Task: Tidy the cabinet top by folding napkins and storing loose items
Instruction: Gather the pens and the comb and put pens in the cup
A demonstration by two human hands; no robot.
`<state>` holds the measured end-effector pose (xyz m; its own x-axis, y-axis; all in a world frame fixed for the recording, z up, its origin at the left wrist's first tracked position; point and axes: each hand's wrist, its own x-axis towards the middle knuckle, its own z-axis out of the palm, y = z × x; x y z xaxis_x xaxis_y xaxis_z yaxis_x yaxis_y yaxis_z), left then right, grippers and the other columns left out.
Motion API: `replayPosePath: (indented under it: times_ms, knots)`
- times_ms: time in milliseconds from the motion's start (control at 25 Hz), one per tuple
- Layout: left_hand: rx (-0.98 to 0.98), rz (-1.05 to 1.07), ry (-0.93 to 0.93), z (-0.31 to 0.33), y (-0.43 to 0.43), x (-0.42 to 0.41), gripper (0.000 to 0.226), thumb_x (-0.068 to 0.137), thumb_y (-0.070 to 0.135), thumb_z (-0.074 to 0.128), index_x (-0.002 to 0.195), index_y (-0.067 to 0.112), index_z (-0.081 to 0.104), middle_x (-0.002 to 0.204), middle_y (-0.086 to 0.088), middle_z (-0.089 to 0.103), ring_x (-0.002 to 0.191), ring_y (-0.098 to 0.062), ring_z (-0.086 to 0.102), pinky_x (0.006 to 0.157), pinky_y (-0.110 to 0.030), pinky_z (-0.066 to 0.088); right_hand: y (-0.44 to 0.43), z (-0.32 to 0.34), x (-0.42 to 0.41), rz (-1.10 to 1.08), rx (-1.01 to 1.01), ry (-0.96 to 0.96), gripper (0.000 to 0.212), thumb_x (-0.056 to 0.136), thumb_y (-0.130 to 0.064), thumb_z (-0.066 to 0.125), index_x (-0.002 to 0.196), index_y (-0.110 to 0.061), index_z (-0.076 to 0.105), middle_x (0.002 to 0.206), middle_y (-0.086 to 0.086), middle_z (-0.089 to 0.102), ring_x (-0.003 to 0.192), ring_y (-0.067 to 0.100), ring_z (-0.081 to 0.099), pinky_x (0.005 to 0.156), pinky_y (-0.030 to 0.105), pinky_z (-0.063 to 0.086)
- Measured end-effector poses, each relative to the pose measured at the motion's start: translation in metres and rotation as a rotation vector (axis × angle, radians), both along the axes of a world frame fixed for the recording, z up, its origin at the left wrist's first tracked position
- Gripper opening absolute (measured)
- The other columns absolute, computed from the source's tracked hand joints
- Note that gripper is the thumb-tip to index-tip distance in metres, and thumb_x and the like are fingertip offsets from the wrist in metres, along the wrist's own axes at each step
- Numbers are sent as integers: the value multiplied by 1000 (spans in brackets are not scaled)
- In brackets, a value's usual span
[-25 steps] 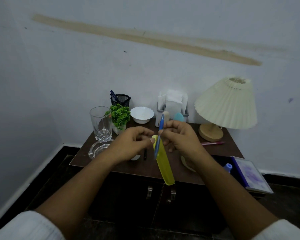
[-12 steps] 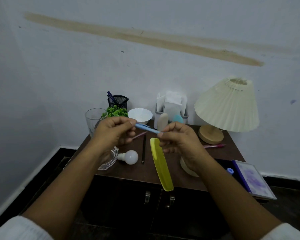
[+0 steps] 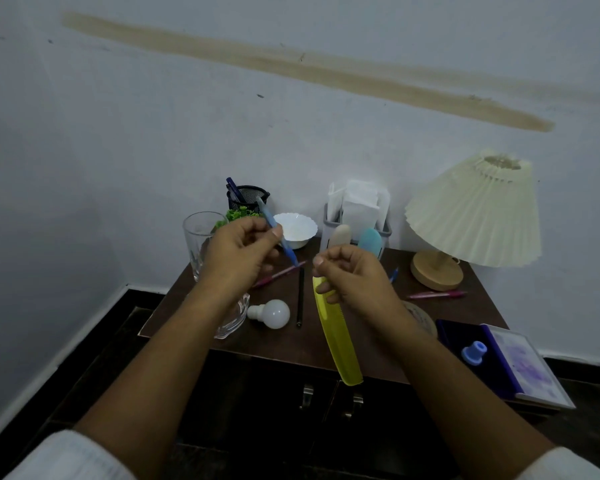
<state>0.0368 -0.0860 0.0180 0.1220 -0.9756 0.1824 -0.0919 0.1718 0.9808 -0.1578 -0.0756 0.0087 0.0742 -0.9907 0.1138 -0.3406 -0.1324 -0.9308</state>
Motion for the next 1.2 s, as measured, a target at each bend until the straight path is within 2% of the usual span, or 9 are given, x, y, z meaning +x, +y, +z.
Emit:
replayPosePath:
  times_ms: [120, 200, 360, 600, 720, 840, 920, 1040, 1200]
  knots:
    - [-75, 59, -87, 2, -11, 12, 14, 93, 25, 69, 103, 15, 68, 83, -5, 66, 76, -25, 63, 62, -37, 54, -9, -13, 6, -41, -83, 510, 14, 92, -34, 69, 103, -25, 68, 85, -8, 68, 79, 7, 65, 72, 31, 58]
    - [-115, 110, -166, 5, -13, 12, 15, 92, 26, 69, 104, 18, 68, 89, -7, 69, 85, -28, 68, 73, -46, 61, -13, -22, 21, 4, -75, 777, 21, 91, -42, 67, 102, -24, 64, 88, -7, 66, 81, 10, 62, 72, 34, 56]
    - [-127, 129, -117, 15, -14, 10, 13, 93, 23, 69, 102, 15, 67, 89, -7, 68, 91, -29, 69, 80, -51, 61, -30, -33, 53, -2, 6, 988, 32, 91, -27, 69, 118, -16, 55, 108, 6, 64, 95, 22, 63, 74, 34, 53]
    - [-125, 101, -72, 12, -14, 12, 10, 93, 22, 69, 100, 16, 67, 82, -6, 65, 89, -33, 69, 81, -51, 61, -42, -25, 55, -101, 138, 852, 19, 87, -23, 71, 101, -15, 60, 95, 8, 63, 85, 22, 65, 77, 42, 60]
    - [-85, 61, -86, 5, -19, 14, 8, 93, 22, 68, 99, 16, 67, 77, -5, 61, 78, -30, 65, 78, -52, 61, -27, -6, 38, -121, 180, 381, 10, 91, -15, 68, 98, -8, 65, 86, 16, 67, 75, 27, 73, 67, 47, 64]
    - [51, 1, 9, 5, -20, 8, 12, 99, 23, 59, 98, 11, 60, 82, -12, 63, 76, -26, 66, 75, -47, 60, -13, 25, 22, -52, 246, -215, 5, 96, -6, 61, 100, -5, 65, 79, 11, 68, 64, 18, 72, 52, 31, 58]
    - [172, -78, 201, 9, -16, -1, 13, 103, 21, 51, 99, 9, 53, 79, -8, 58, 60, -18, 54, 54, -32, 50, -8, 39, 15, 7, 213, -391, 11, 96, -3, 59, 103, -2, 67, 77, 10, 68, 58, 15, 67, 46, 25, 51]
    - [197, -159, 378, 15, -13, -8, 21, 102, 28, 55, 109, 9, 59, 76, 0, 54, 47, -7, 30, 42, -20, 23, 4, 35, 13, 54, 162, -464, 10, 95, 0, 60, 101, -1, 68, 77, 7, 70, 59, 14, 62, 46, 23, 47]
    - [105, -87, 373, 12, -13, -2, 13, 94, 23, 68, 95, 9, 67, 71, 0, 57, 42, -5, 28, 38, -18, 21, 12, 22, 13, 69, 153, -486, 8, 92, 3, 64, 95, -4, 68, 74, 6, 69, 63, 16, 61, 50, 23, 49]
